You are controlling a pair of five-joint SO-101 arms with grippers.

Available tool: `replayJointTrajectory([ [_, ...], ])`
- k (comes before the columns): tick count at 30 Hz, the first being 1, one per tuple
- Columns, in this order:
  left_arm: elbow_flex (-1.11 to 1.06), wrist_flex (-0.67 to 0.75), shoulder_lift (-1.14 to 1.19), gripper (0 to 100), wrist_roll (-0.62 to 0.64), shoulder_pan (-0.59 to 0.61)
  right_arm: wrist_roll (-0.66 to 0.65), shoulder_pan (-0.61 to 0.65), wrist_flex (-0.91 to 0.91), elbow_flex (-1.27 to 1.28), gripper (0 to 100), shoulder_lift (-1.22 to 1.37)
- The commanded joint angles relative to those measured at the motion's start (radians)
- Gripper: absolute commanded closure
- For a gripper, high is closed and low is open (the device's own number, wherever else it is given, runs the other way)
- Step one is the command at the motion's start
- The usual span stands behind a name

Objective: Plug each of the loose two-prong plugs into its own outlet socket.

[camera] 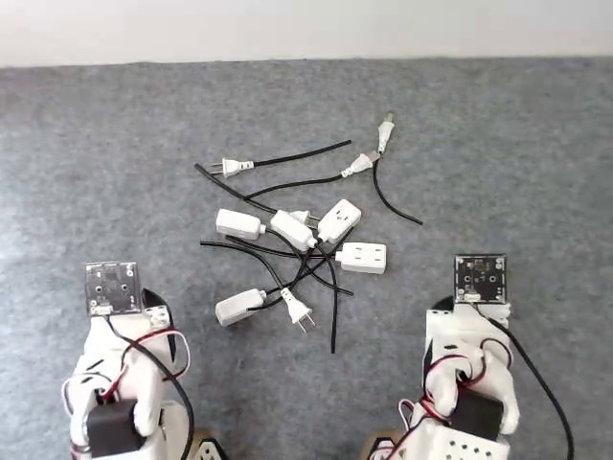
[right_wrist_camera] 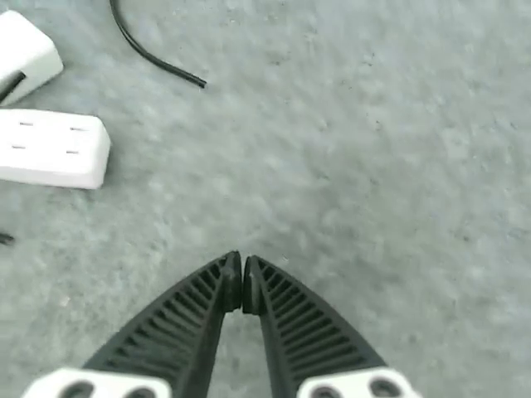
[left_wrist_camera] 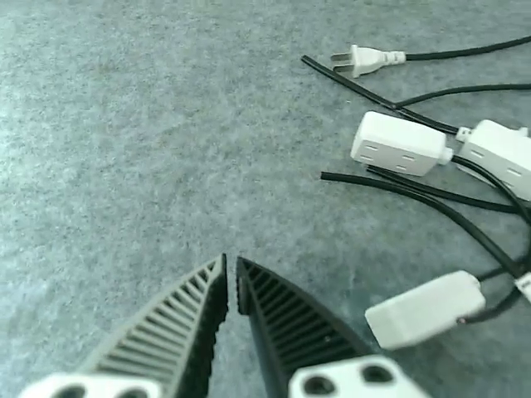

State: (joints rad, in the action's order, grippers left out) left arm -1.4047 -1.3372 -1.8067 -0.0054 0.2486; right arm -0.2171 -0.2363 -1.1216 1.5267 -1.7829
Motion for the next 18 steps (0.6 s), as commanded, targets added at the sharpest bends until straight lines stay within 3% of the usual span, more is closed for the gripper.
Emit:
replayJointTrajectory([
  [1,0.07,-0.038,-0.006,98,-0.072,-0.028,0.044,0.036,-0.015,-0.115,98.3,0.002],
  [7,0.097,-0.023,0.077,98,-0.078,-0.058,0.044,0.054,-0.027,-0.19,98.3,0.045],
  [18,0.51,0.025,0.752,98,-0.075,-0.058,0.048,0.033,0.061,-0.414,98.4,0.516],
])
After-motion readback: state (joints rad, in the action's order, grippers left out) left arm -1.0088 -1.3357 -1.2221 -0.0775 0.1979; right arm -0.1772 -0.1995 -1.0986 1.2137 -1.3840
